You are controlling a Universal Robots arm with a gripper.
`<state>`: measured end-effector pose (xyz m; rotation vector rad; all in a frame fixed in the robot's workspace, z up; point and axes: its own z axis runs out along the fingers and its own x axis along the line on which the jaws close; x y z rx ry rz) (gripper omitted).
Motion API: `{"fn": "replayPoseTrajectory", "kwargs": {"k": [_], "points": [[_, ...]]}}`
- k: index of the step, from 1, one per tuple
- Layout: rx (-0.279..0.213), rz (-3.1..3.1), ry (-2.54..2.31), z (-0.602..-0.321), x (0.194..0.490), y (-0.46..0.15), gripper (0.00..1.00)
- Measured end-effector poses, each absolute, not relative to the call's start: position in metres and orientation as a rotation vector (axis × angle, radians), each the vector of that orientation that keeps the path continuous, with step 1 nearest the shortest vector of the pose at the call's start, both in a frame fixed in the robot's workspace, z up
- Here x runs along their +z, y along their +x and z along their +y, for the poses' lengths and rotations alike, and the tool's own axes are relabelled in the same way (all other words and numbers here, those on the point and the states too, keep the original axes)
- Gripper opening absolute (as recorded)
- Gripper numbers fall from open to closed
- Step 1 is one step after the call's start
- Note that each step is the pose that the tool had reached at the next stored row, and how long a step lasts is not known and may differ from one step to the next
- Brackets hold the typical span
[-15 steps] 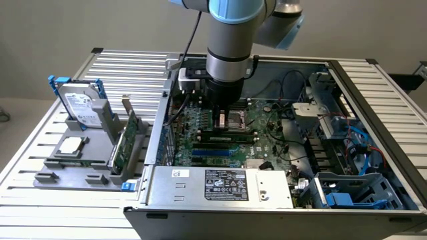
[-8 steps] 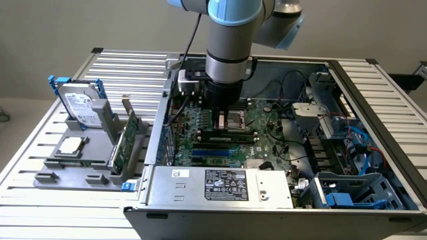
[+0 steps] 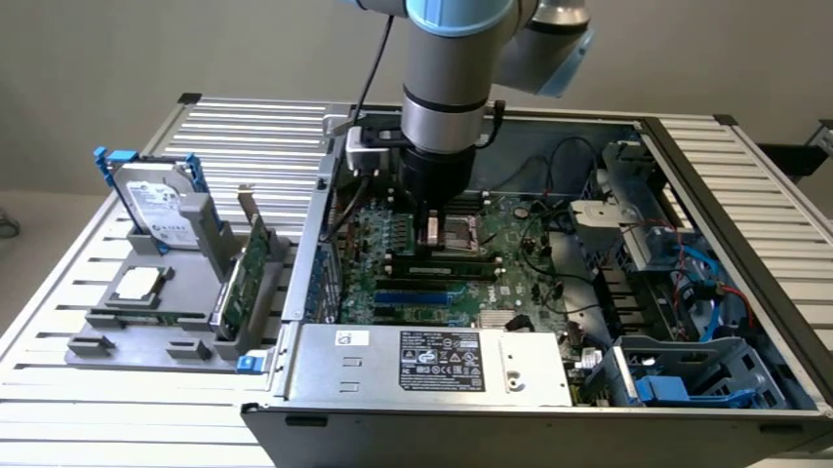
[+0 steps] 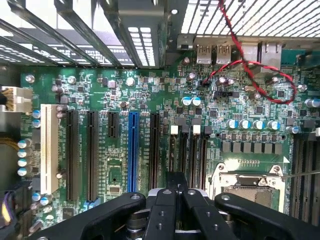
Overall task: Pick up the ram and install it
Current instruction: 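Press down the ram until it locks into place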
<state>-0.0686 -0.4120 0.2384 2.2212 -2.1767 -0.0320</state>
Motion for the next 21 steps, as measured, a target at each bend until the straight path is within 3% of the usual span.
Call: {"fn": "replayPoseTrajectory", "kwargs": {"k": [21], "points": [[-0.044, -2.170, 2.216, -0.412, 0.257, -0.029, 0.11]]}}
